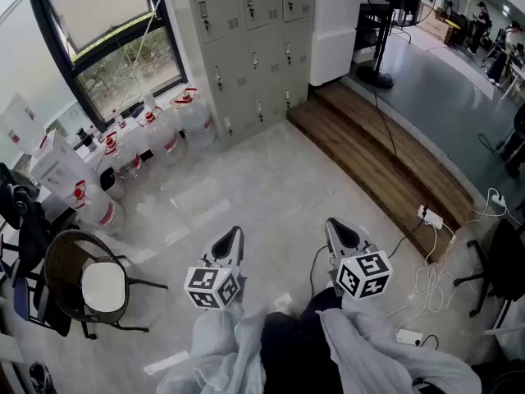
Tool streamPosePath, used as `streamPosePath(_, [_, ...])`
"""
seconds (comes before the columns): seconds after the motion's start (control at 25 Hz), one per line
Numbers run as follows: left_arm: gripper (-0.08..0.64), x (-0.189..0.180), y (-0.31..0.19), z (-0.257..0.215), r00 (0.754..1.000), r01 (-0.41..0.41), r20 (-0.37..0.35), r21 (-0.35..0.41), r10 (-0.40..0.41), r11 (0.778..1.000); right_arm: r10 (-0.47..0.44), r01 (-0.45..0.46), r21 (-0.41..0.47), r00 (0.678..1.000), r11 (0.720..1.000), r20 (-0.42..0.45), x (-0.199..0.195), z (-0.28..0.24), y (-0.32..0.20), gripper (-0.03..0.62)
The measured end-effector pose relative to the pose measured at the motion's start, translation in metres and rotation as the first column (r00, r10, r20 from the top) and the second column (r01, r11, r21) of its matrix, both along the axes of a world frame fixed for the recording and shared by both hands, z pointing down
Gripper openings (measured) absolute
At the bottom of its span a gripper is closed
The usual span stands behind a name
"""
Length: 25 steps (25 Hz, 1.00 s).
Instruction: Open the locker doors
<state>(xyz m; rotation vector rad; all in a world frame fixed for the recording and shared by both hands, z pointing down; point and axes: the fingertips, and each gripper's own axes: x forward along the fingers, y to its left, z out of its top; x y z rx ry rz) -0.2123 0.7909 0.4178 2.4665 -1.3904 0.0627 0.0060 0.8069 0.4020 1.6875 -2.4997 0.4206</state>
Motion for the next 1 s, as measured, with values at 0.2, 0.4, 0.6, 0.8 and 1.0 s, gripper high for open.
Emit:
streamPosePath(0.2, [0.012,-0.009,0.008,0.003,0.999,-0.029,0.015,-0.021,0.030,0.999,0.014,-0.014,-0.013,1.000,1.000,0.016,-0.012,0.005,0.011,0.000])
streamPosePath(0.4, [0.012,-0.022,0.014,0.019,1.000,-0.024,0.011,-0.056,0.025,0.998,0.008,-0.006,-0.041,1.000,0.999,0.030,-0.023,0.019,0.018,0.000])
streamPosePath(0.6, [0.012,-0.021,0.009,0.020,1.000,-0.023,0.004,-0.062,0.023,0.998,-0.036,0.038,-0.043,0.999,0.998,0.028,-0.029,0.015,0.006,0.000])
streamPosePath(0.8, [0.012,-0.025,-0.015,0.023,1.000,0.009,0.009,-0.061,-0.008,0.998,-0.078,0.080,-0.064,0.996,0.995,0.043,-0.035,0.021,-0.021,0.000])
streamPosePath(1.0, [0.012,-0.019,-0.048,0.026,1.000,0.027,0.016,-0.071,-0.026,0.997,-0.076,0.079,-0.079,0.996,0.994,0.047,-0.022,0.029,-0.054,0.000])
